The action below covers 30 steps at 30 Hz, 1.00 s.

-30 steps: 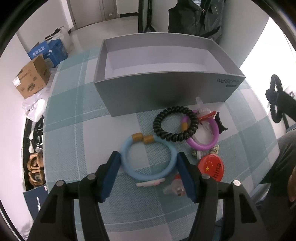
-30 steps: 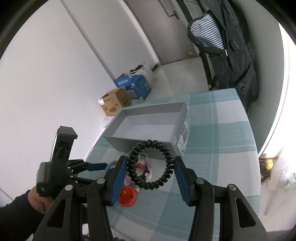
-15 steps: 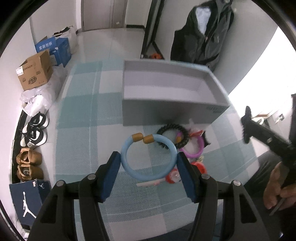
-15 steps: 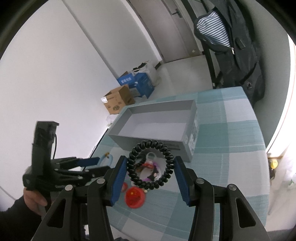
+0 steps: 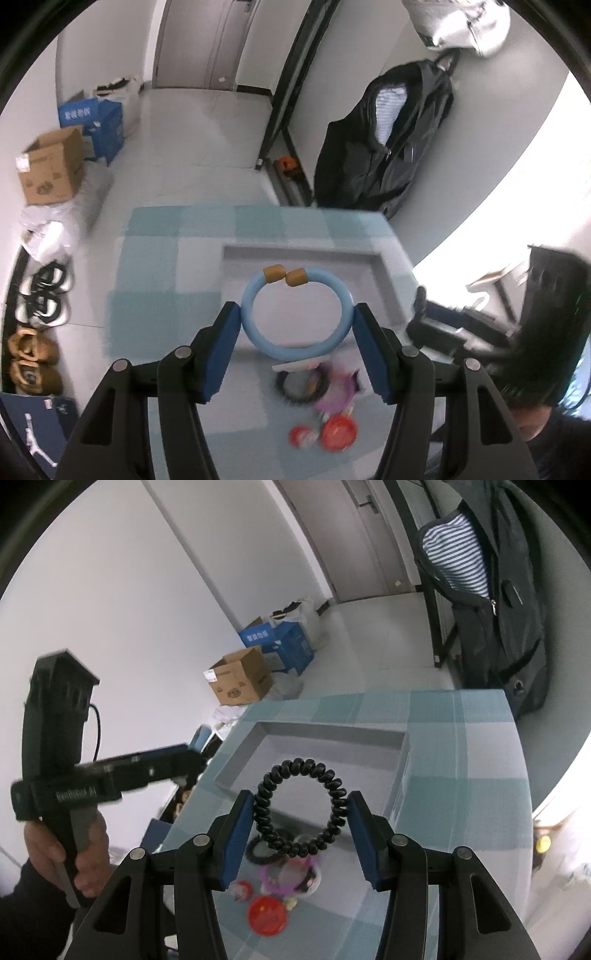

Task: Organize jewelry
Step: 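Carry both bracelets into the grey box and open both grippers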

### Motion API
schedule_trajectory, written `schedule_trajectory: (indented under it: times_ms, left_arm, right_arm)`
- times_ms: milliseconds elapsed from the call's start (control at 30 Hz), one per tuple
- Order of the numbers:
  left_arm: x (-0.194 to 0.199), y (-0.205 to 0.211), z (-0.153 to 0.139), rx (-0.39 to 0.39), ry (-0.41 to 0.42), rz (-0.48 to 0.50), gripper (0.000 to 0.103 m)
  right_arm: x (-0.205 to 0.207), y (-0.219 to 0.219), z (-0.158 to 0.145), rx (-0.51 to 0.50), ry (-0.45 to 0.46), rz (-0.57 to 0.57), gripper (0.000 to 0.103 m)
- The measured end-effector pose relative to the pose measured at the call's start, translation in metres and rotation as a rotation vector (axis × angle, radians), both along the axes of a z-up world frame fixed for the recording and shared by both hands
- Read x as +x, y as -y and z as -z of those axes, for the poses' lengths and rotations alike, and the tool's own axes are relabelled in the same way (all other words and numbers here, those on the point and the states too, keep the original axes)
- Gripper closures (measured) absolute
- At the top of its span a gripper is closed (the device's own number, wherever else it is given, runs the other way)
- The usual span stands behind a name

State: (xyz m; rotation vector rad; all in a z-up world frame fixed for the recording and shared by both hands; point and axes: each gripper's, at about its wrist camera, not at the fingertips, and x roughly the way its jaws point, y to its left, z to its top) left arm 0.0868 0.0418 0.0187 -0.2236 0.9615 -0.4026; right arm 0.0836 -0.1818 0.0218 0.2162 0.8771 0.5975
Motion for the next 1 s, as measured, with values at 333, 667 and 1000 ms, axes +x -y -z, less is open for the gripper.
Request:
schedule_trajectory:
  times_ms: [333, 667, 1000]
  left_arm:
    - [0.043, 0.013, 0.024, -0.026, -0.063, 0.039, 0.046]
    - [0.059, 0.011, 0.039, -0.111, -0.124, 0.089, 0.046]
    - [0.065, 0.016, 0.040, -0.135, -0.138, 0.126, 0.046]
  right_arm:
    - [0.044, -0.014, 0.014, -0.067, 0.005, -0.022, 0.053]
    - [0.058, -0.023, 0.032, -0.086, -0.020, -0.050, 0.053]
    - [0.059, -0.031, 0.036, -0.110, -0.008, -0.055, 0.052]
